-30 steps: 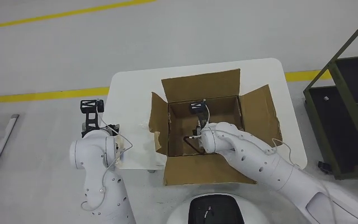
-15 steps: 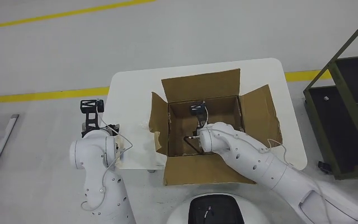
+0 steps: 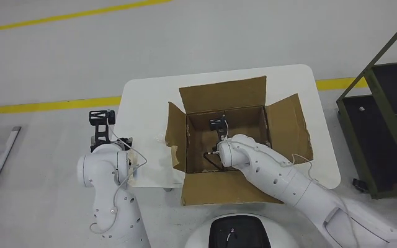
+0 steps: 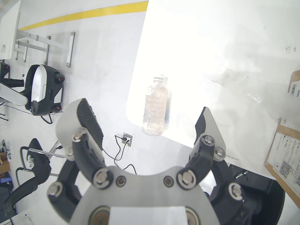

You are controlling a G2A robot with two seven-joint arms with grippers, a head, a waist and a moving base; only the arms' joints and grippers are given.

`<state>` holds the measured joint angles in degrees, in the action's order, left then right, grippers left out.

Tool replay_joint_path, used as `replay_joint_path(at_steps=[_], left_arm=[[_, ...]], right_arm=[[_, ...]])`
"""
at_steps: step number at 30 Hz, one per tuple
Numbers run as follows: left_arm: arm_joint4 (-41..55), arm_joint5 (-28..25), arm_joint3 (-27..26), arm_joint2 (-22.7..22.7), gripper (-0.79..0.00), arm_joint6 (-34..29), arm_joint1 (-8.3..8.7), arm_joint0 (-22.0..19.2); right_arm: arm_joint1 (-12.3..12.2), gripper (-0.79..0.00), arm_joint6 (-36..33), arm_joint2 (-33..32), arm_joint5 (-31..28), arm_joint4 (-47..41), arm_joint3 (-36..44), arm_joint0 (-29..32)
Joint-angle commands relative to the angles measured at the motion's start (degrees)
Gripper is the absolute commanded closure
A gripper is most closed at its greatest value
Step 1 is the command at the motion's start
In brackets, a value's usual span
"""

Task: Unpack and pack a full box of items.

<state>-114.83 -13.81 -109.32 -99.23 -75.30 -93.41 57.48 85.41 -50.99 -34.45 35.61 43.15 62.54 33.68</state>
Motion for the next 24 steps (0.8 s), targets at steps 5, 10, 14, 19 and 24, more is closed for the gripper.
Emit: replay_joint_path(at_steps=[5,10,14,19,24], left_arm=[[0.0,0.0,0.0,0.0,-0.785,0.0,0.00,0.0],[0.0,0.0,0.0,0.0,-0.785,0.0,0.00,0.0],[0.0,0.0,0.0,0.0,-0.785,0.0,0.00,0.0],[0.0,0.0,0.0,0.0,-0.785,0.0,0.00,0.0],[0.0,0.0,0.0,0.0,-0.785,0.0,0.00,0.0]], right_arm=[[0.9,-0.357,-0.3,0.0,-0.9,0.2,-2.1,-0.4],[1.6,-0.299,-0.7,0.0,-1.3,0.6,-3.6,-0.6],[2.0,-0.135,-0.9,-0.3,-1.4,1.0,-4.1,-0.7],[1.9,0.000,0.6,-1.9,-1.9,1.8,-2.0,0.0],[0.4,0.000,5.2,-4.9,-5.0,5.3,6.4,3.4]])
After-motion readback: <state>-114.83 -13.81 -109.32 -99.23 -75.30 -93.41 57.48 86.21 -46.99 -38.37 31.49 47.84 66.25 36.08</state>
